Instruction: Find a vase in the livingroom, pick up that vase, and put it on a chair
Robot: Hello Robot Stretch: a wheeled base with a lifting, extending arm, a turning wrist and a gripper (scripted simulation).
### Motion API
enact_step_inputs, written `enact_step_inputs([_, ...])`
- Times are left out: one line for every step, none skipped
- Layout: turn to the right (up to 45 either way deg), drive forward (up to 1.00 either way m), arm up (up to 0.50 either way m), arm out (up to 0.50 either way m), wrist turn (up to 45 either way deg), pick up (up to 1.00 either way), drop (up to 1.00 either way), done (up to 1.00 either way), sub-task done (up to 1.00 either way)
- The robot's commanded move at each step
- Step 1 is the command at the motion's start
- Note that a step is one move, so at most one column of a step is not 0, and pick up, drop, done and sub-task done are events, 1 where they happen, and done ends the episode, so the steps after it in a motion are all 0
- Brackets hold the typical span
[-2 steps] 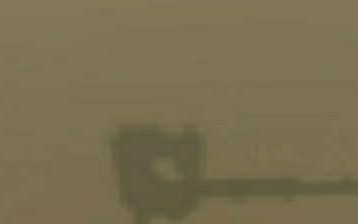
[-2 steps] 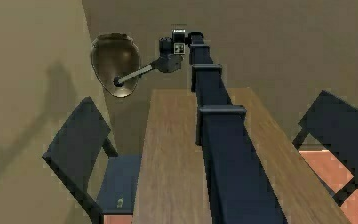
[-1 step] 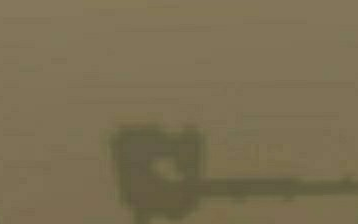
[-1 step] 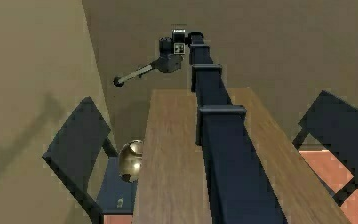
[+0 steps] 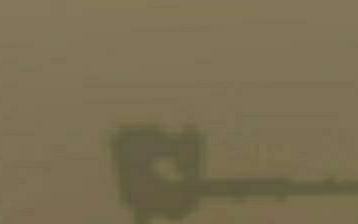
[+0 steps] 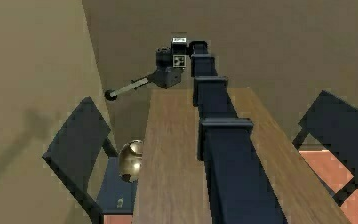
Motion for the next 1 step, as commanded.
enact_step_inputs([0.0, 0.00, 0.00, 0.00, 0.0, 0.00, 0.00, 1.00, 0.00])
